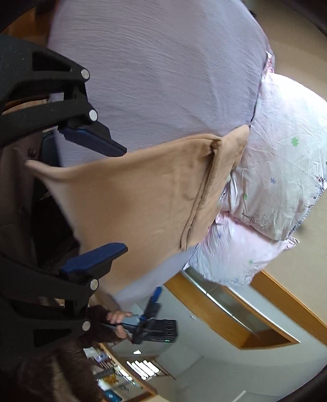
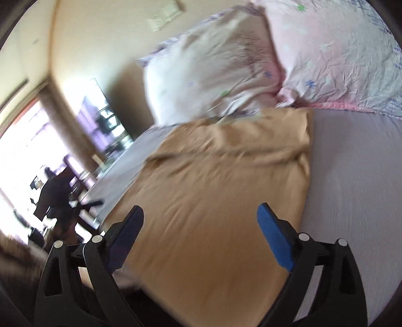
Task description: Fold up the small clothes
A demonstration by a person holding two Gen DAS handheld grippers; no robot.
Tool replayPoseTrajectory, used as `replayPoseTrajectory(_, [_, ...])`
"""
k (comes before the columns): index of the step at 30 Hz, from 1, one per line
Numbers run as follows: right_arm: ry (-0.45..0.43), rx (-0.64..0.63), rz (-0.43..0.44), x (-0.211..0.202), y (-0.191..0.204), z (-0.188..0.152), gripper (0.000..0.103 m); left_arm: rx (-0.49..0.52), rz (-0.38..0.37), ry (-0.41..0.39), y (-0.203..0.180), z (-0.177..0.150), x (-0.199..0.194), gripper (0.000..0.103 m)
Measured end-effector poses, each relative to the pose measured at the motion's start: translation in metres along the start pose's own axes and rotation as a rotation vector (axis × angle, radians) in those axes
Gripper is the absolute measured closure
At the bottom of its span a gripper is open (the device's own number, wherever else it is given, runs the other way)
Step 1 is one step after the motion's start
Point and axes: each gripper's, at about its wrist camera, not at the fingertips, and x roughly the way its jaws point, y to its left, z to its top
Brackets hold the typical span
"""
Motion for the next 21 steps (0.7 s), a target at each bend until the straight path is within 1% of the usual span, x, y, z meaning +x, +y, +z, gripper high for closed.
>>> replayPoseTrajectory(1, [0.016,0.011,0.013,-0.014,0.004,-0.022,0.009,-0.012,-0.008,0.004,0.003,-0.012,-0.009,0.032])
replayPoseTrajectory(2, [0.028,0.028,0.017,-0.018,0.004,-0.034,0.009,-0.024,-0.01,0.013,0.006,-0.022,-0.014,0.032])
replayPoseTrajectory(3, [0.038,0.059,0.015,-0.028,0.002,-0.054,0.009,-0.036,-0.004,0.021,0.009,-0.032,-0.017,0.032])
replayPoseTrajectory(5, [0.053,0.151,-0.014,-0.042,-0.01,-0.085,0.009,-0.065,0.019,0.066,0.015,-0.051,-0.018,0.032])
replayPoseTrajectory(8, [0.07,0.271,-0.062,-0.046,-0.037,-0.11,0.009,-0.08,0.026,0.134,0.018,-0.065,0.001,0.032])
replayPoseTrajectory(9, [0.065,0.315,-0.048,-0.04,-0.049,-0.117,0.009,-0.081,0.023,0.149,0.017,-0.066,0.009,0.032])
replayPoseTrajectory(11, [0.049,0.364,-0.007,-0.031,-0.061,-0.124,0.009,-0.086,-0.006,0.166,0.014,-0.065,0.03,0.033])
replayPoseTrajectory(13, [0.043,0.403,0.054,-0.01,-0.073,-0.125,0.015,-0.093,-0.031,0.178,0.009,-0.063,0.048,0.034])
replayPoseTrajectory(14, [0.048,0.413,0.084,-0.001,-0.076,-0.126,0.029,-0.095,-0.03,0.182,0.008,-0.062,0.055,0.036])
replayPoseTrajectory(15, [0.051,0.413,0.125,0.008,-0.077,-0.128,0.051,-0.1,-0.025,0.186,0.007,-0.061,0.061,0.046])
replayPoseTrajectory(16, [0.051,0.404,0.16,0.014,-0.075,-0.129,0.065,-0.124,-0.024,0.191,0.008,-0.061,0.068,0.064])
replayPoseTrajectory(17, [0.044,0.388,0.186,0.016,-0.071,-0.13,0.092,-0.154,-0.031,0.194,0.012,-0.061,0.07,0.076])
replayPoseTrajectory(18, [0.031,0.371,0.203,0.014,-0.067,-0.13,0.095,-0.18,-0.046,0.194,0.014,-0.062,0.07,0.093])
replayPoseTrajectory(19, [0.011,0.353,0.221,0.01,-0.063,-0.129,0.095,-0.215,-0.073,0.189,0.017,-0.062,0.068,0.095])
replayPoseTrajectory(21, [-0.046,0.314,0.256,-0.007,-0.051,-0.121,0.095,-0.225,-0.101,0.168,0.014,-0.061,0.059,0.096])
